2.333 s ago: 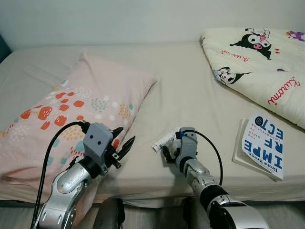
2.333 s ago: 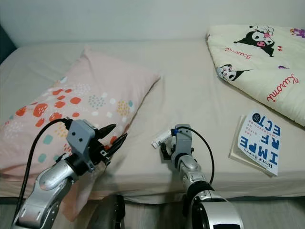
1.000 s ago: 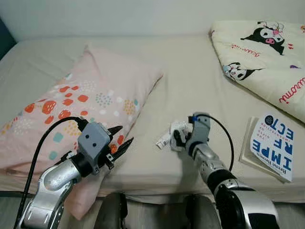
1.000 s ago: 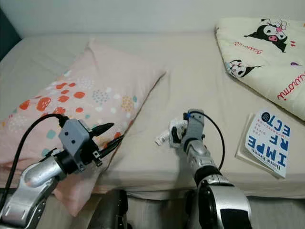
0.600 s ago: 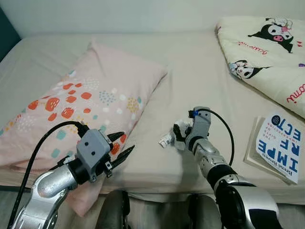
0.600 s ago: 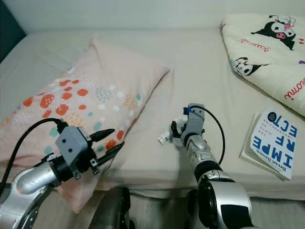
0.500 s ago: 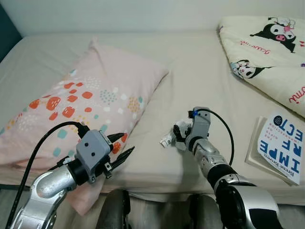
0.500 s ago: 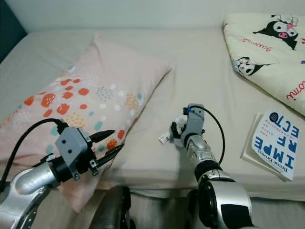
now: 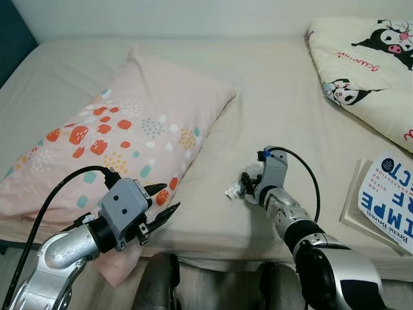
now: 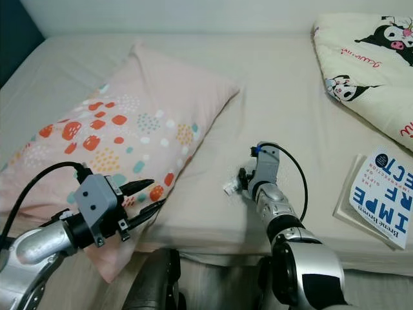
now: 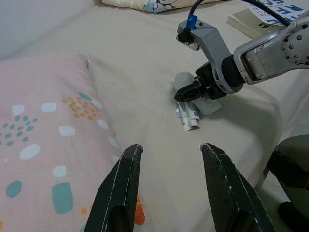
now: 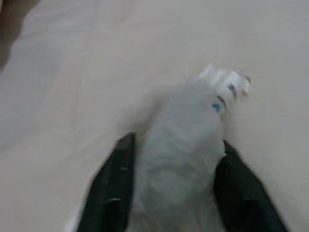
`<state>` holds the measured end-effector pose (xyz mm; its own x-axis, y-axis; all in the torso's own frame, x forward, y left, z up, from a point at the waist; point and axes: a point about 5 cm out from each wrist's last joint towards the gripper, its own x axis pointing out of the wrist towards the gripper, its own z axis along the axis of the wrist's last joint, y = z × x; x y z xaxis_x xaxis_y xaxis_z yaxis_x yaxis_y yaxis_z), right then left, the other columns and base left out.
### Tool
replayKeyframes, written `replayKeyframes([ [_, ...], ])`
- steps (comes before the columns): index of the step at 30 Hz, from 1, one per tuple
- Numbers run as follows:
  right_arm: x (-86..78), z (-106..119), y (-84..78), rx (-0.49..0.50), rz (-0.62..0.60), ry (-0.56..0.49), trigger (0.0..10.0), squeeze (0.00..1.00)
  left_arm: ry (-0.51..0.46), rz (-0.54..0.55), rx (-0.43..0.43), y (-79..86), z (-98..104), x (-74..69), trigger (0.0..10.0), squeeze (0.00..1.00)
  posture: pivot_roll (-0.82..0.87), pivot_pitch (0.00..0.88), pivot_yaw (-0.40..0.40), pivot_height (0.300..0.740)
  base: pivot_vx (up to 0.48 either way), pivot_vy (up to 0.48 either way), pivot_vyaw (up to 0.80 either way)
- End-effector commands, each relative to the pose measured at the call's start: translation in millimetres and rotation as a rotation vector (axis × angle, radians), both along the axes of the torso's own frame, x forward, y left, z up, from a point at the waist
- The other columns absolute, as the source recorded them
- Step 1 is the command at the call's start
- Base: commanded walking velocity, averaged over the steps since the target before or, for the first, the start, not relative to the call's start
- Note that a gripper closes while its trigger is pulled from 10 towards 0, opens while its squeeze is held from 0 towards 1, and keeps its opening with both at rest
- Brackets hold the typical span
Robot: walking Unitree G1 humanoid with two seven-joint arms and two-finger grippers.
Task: Clean up the room
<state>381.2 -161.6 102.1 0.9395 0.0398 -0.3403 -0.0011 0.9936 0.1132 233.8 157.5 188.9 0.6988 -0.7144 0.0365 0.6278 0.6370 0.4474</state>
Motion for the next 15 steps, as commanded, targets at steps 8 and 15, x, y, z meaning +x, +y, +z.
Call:
replayKeyframes([
  [8, -5.8, -11.1, -3.8, -0.013, -0.007, 0.051, 0.0, 0.0, 0.014, -0.013, 0.035, 4.6, -0.2, -5.7, 10.0, 0.0, 0.38, 0.289, 0.045, 0.593, 0.0, 0.0, 0.0],
  [15, -10.0, -17.2, -8.7, 0.004, -0.017, 0.05, 0.0, 0.0, 0.024, -0.012, 0.034, 2.8, -7.2, -3.9, 10.0, 0.0, 0.33, 0.262, 0.032, 0.593, 0.0, 0.0, 0.0],
])
